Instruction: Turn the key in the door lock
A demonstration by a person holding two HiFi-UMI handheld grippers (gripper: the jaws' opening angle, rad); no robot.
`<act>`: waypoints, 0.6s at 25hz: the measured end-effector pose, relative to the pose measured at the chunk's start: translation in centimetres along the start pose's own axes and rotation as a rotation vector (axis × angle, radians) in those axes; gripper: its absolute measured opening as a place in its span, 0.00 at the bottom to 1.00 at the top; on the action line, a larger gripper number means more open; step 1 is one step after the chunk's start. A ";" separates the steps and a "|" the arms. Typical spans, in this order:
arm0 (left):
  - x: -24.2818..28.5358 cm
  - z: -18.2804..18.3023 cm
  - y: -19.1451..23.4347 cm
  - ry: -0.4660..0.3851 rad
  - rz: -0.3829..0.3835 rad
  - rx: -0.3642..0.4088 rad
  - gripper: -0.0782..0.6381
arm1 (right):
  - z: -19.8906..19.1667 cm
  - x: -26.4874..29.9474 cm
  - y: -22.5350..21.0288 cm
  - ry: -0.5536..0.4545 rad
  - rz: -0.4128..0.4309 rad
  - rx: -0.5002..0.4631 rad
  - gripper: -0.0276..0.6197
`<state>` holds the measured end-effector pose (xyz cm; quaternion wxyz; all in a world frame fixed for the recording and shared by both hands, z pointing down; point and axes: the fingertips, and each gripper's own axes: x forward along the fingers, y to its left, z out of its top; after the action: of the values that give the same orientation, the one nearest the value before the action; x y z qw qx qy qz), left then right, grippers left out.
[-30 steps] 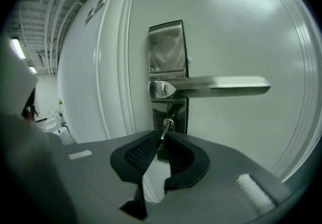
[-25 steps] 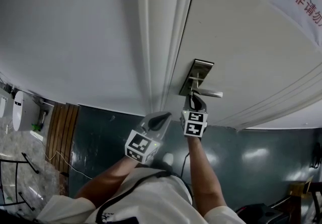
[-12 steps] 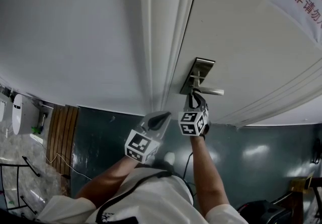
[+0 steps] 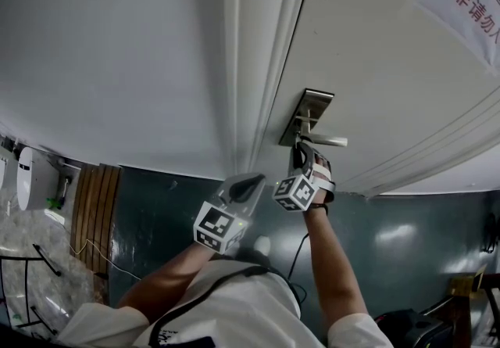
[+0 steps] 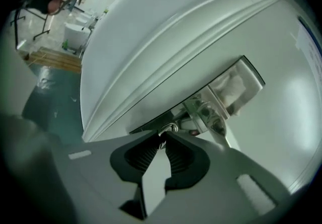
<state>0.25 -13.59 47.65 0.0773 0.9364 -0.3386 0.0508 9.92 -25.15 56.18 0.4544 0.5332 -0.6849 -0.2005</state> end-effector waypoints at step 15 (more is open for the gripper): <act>-0.4 -0.2 -0.7 0.002 -0.001 -0.007 0.12 | 0.8 -0.4 -0.1 0.024 -0.006 -0.359 0.14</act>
<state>0.34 -12.75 47.70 0.0808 0.9363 -0.3381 0.0504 9.30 -24.98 55.54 0.5498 0.4477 -0.6311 -0.3147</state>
